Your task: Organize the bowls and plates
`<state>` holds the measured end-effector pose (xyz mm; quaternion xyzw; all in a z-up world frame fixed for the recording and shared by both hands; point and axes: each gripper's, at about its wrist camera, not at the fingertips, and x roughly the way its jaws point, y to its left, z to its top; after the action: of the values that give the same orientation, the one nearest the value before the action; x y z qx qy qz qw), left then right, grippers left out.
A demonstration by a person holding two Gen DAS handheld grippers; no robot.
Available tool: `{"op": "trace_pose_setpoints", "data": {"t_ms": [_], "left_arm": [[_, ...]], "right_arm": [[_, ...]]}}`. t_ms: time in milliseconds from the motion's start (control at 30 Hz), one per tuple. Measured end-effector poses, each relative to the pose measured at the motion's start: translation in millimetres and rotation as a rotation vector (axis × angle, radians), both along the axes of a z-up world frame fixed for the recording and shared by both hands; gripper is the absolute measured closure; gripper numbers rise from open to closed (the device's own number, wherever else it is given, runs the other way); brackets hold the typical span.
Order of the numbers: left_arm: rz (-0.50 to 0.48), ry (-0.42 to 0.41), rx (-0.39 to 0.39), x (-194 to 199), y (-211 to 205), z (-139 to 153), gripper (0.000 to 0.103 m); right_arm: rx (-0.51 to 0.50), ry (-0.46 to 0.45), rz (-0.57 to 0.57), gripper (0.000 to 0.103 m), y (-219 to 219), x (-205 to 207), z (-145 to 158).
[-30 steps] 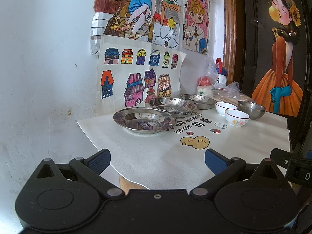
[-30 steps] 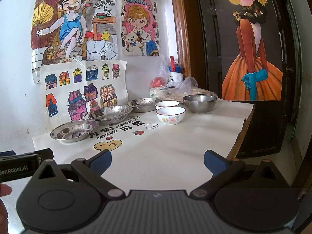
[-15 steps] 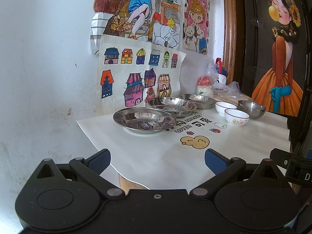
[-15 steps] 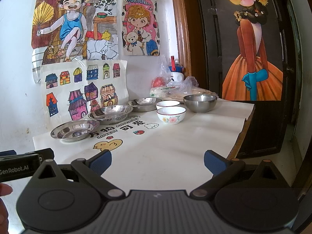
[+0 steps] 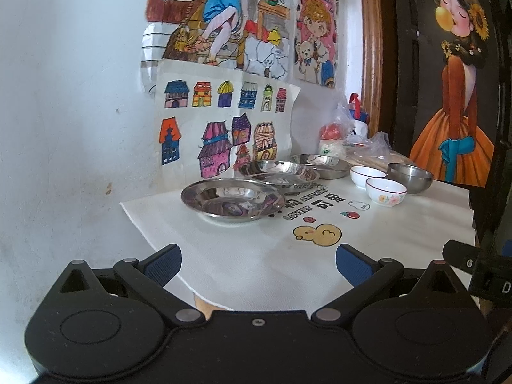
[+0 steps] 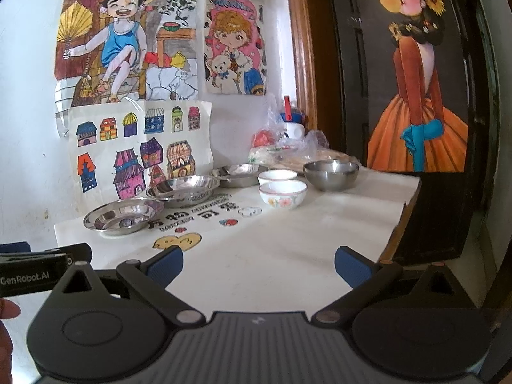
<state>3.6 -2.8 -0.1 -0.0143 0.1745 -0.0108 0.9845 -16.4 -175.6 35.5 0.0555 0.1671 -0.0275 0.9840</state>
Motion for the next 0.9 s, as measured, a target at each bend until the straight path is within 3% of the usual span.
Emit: {"op": "trace_pose_setpoints", "data": {"t_ms": [233, 500, 700, 900], "left_arm": [[-0.053, -0.02, 0.018, 31, 6, 16, 0.001], [-0.085, 0.023, -0.01, 95, 22, 49, 0.001], [-0.117, 0.037, -0.011, 149, 22, 84, 0.001], [-0.169, 0.117, -0.031, 222, 10, 123, 0.001]], "right_arm": [[-0.051, -0.051, 0.044, 0.0, -20, 25, 24], [-0.104, -0.09, 0.132, 0.0, -41, 71, 64], [-0.098, -0.087, 0.201, 0.0, -58, 124, 102], [-0.055, -0.031, 0.24, 0.0, -76, 198, 136]]}}
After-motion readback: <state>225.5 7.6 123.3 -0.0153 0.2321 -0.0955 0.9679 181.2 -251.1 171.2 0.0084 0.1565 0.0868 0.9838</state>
